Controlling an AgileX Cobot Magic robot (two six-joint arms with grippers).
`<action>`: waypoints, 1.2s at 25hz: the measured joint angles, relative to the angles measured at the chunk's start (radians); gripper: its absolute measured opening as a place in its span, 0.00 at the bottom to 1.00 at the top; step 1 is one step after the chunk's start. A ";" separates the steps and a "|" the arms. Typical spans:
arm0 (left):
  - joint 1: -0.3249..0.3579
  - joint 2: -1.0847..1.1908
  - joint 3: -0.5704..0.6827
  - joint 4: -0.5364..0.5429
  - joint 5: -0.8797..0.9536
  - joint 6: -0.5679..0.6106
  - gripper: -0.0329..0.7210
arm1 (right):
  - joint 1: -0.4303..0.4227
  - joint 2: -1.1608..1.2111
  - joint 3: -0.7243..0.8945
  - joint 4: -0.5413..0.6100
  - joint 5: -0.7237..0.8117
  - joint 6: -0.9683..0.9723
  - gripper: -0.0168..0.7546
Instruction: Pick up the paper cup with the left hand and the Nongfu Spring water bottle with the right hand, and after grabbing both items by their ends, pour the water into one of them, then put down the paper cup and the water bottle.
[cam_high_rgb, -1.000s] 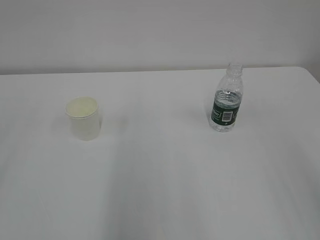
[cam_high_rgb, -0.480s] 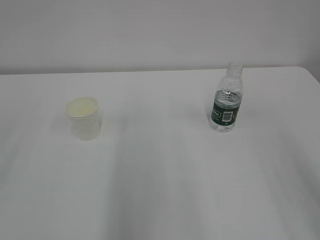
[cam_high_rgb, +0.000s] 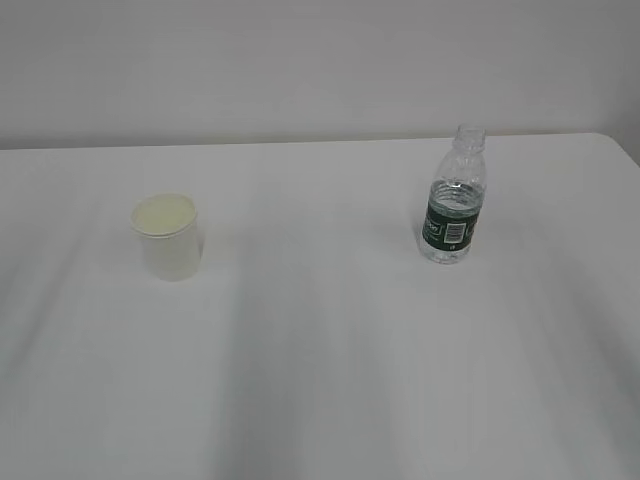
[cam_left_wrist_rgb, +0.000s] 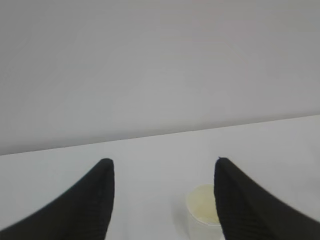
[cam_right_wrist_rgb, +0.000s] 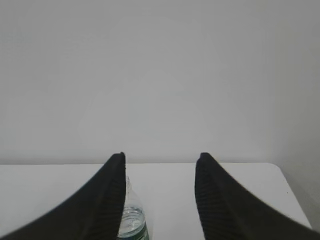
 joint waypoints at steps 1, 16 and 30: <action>0.001 0.011 0.000 -0.012 -0.011 0.000 0.64 | 0.000 0.007 0.000 0.003 -0.002 0.010 0.48; -0.053 0.109 0.000 -0.031 -0.073 0.000 0.64 | 0.000 0.054 0.000 0.015 -0.016 0.094 0.48; -0.078 0.170 0.109 -0.078 -0.172 0.000 0.62 | 0.000 0.103 0.000 -0.010 0.014 0.098 0.48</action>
